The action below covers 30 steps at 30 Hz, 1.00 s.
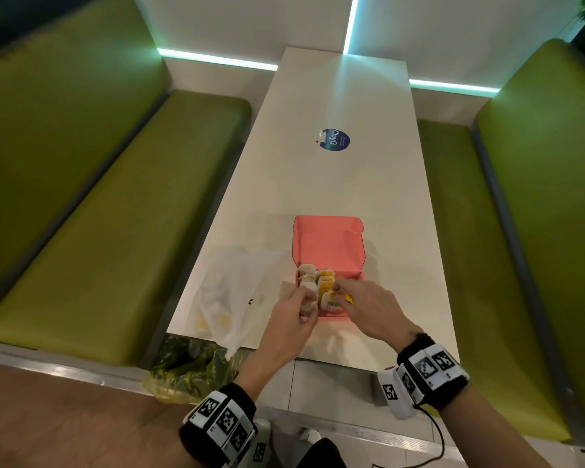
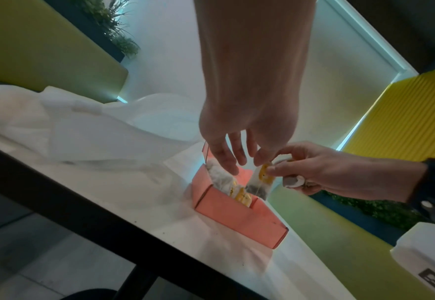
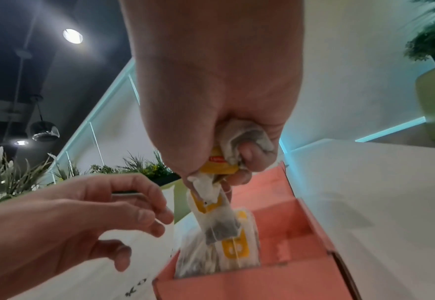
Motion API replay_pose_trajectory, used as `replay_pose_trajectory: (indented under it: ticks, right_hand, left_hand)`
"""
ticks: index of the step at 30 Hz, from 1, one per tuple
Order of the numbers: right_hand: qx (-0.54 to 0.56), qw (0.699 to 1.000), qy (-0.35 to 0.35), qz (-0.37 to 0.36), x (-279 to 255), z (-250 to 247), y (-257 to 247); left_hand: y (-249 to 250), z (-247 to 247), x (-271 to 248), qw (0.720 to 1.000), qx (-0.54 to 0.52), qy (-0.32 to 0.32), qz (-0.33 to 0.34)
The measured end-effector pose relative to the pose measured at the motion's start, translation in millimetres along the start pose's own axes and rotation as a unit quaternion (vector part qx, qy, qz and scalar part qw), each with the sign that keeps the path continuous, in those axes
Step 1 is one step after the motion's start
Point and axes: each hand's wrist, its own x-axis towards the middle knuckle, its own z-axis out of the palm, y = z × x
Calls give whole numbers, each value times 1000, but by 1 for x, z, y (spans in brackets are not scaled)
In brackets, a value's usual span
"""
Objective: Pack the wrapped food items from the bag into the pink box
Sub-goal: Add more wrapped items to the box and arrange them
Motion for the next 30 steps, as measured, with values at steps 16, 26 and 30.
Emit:
replay_pose_trajectory:
  ticks: [16,26,30]
  right_hand:
    - [45,998,-1,35,24,55,19]
    - [29,999,41,19,30,58,19]
    - [119,991,56,25,33,55,17]
  left_hand:
    - [-21,37,-1,933,310,-135,121]
    - [-22,40,-5,928,323,-141,120]
    - [-22,39,-4,931,313,-152,114]
